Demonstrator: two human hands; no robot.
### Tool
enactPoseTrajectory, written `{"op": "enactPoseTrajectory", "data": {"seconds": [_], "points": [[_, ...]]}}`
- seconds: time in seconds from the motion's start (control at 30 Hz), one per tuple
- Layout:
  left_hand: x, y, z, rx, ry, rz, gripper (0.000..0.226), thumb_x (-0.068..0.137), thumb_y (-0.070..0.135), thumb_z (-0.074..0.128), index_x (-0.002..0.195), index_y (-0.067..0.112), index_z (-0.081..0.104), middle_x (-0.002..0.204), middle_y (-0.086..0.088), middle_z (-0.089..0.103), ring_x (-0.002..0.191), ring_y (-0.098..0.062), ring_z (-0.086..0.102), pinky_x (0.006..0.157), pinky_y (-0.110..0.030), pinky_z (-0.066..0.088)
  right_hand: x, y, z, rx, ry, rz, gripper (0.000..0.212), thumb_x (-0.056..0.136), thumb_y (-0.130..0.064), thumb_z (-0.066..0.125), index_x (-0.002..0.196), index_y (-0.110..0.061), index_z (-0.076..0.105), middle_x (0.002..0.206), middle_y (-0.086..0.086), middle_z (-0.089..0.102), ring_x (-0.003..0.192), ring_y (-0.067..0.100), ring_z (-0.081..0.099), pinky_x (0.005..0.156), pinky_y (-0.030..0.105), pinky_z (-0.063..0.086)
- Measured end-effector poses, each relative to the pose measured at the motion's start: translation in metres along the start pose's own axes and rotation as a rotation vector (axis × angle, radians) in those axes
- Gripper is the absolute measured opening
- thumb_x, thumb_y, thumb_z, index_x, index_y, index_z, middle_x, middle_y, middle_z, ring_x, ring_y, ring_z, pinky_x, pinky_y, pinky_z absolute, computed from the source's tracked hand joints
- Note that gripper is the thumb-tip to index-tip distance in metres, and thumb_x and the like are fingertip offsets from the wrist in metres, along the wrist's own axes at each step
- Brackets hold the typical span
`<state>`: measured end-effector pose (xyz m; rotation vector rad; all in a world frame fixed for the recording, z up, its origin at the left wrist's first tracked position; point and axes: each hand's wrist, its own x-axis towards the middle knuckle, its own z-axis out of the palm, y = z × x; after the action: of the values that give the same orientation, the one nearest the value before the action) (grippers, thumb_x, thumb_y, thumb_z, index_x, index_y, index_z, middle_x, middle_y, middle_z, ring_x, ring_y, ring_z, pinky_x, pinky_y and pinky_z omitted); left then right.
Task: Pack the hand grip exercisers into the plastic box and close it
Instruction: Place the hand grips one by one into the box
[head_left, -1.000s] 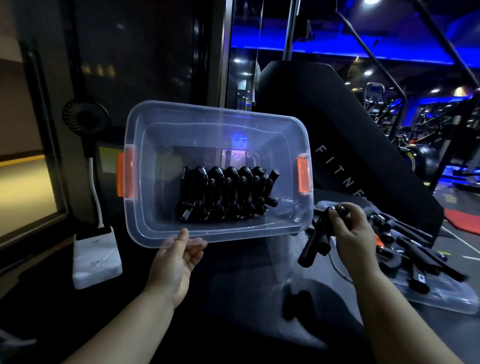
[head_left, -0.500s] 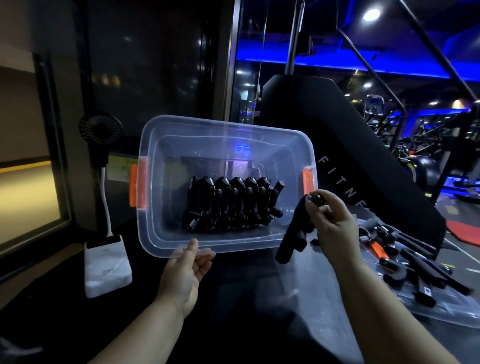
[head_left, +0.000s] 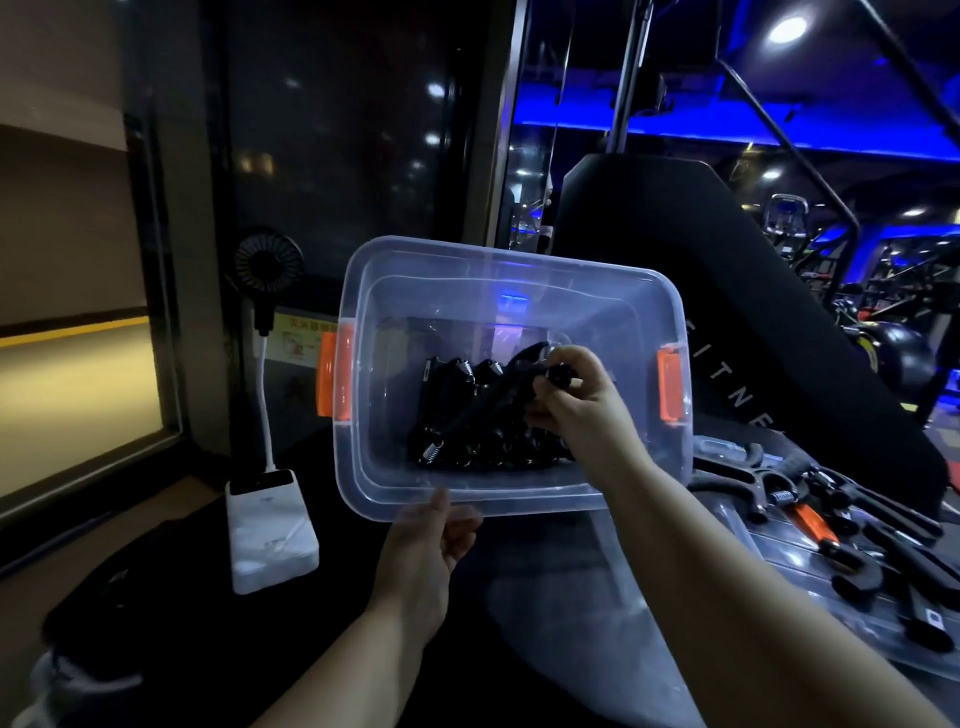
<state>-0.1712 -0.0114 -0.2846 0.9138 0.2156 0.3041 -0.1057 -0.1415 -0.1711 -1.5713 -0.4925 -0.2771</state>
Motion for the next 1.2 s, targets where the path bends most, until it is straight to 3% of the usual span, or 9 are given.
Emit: {"op": "enactPoseTrajectory", "data": {"seconds": [0.17, 0.3, 0.43, 0.57, 0.67, 0.93, 1.07, 1.2], "points": [[0.0, 0.004, 0.002, -0.019, 0.021, -0.029, 0.025, 0.096, 0.024, 0.05, 0.082, 0.005, 0.057, 0.064, -0.008, 0.066, 0.068, -0.019, 0.061, 0.069, -0.028, 0.049, 0.016, 0.014, 0.038, -0.06, -0.038, 0.042, 0.009, 0.094, -0.017, 0.059, 0.086, -0.02, 0.058, 0.073, 0.002, 0.055, 0.066, 0.015, 0.06, 0.079, 0.044, 0.059], [0.001, 0.005, 0.001, -0.086, -0.002, -0.059, 0.016, 0.095, 0.019, 0.051, 0.088, 0.005, 0.055, 0.061, -0.008, 0.065, 0.062, -0.017, 0.061, 0.068, -0.028, 0.048, 0.033, 0.026, 0.061, -0.108, -0.038, 0.063, 0.013, 0.094, -0.019, 0.055, 0.084, -0.025, 0.06, 0.067, -0.002, 0.056, 0.061, 0.012, 0.06, 0.08, 0.049, 0.058], [0.004, 0.003, -0.002, -0.115, -0.007, -0.056, 0.014, 0.092, 0.018, 0.054, 0.089, 0.004, 0.055, 0.063, -0.011, 0.064, 0.064, -0.019, 0.062, 0.067, -0.028, 0.048, 0.046, 0.036, 0.079, -0.169, -0.099, 0.095, 0.02, 0.092, -0.012, 0.057, 0.078, -0.026, 0.059, 0.072, -0.004, 0.058, 0.066, 0.014, 0.061, 0.082, 0.045, 0.057], [0.009, -0.002, -0.004, -0.136, 0.01, -0.043, 0.013, 0.09, 0.016, 0.056, 0.091, 0.002, 0.056, 0.061, -0.011, 0.065, 0.058, -0.017, 0.062, 0.058, -0.024, 0.048, 0.057, 0.046, 0.089, -0.336, -0.128, 0.077, 0.023, 0.087, -0.013, 0.062, 0.074, -0.032, 0.06, 0.064, -0.005, 0.06, 0.061, 0.015, 0.059, 0.075, 0.042, 0.057], [0.01, -0.005, -0.004, -0.139, 0.02, -0.029, 0.011, 0.092, 0.014, 0.055, 0.088, 0.004, 0.057, 0.064, -0.013, 0.066, 0.063, -0.021, 0.061, 0.059, -0.026, 0.047, 0.061, 0.055, 0.094, -0.411, -0.152, 0.093, 0.026, 0.084, -0.015, 0.066, 0.07, -0.036, 0.06, 0.059, -0.004, 0.059, 0.059, 0.016, 0.058, 0.073, 0.044, 0.057], [0.012, -0.009, -0.007, -0.157, -0.007, -0.01, 0.009, 0.093, 0.016, 0.053, 0.093, 0.007, 0.055, 0.073, -0.015, 0.067, 0.066, -0.022, 0.063, 0.058, -0.027, 0.05, 0.069, 0.065, 0.101, -0.477, -0.127, 0.17, 0.024, 0.087, -0.015, 0.063, 0.073, -0.034, 0.058, 0.082, 0.008, 0.06, 0.068, 0.019, 0.059, 0.069, 0.038, 0.06], [0.014, -0.011, -0.009, -0.147, -0.023, 0.015, 0.016, 0.091, 0.017, 0.056, 0.095, 0.003, 0.057, 0.07, -0.015, 0.067, 0.069, -0.023, 0.063, 0.062, -0.028, 0.05, 0.077, 0.066, 0.107, -0.69, -0.172, 0.206, 0.013, 0.088, -0.025, 0.059, 0.089, -0.038, 0.059, 0.088, 0.003, 0.065, 0.077, 0.025, 0.068, 0.071, 0.043, 0.06], [0.015, -0.015, -0.01, -0.148, -0.042, 0.023, 0.035, 0.086, 0.023, 0.059, 0.106, -0.006, 0.055, 0.072, -0.015, 0.066, 0.066, -0.019, 0.064, 0.057, -0.023, 0.051, 0.081, 0.062, 0.109, -0.884, -0.255, 0.208, 0.022, 0.095, -0.028, 0.05, 0.112, -0.039, 0.058, 0.095, -0.002, 0.059, 0.08, 0.021, 0.06, 0.065, 0.027, 0.047]]}}
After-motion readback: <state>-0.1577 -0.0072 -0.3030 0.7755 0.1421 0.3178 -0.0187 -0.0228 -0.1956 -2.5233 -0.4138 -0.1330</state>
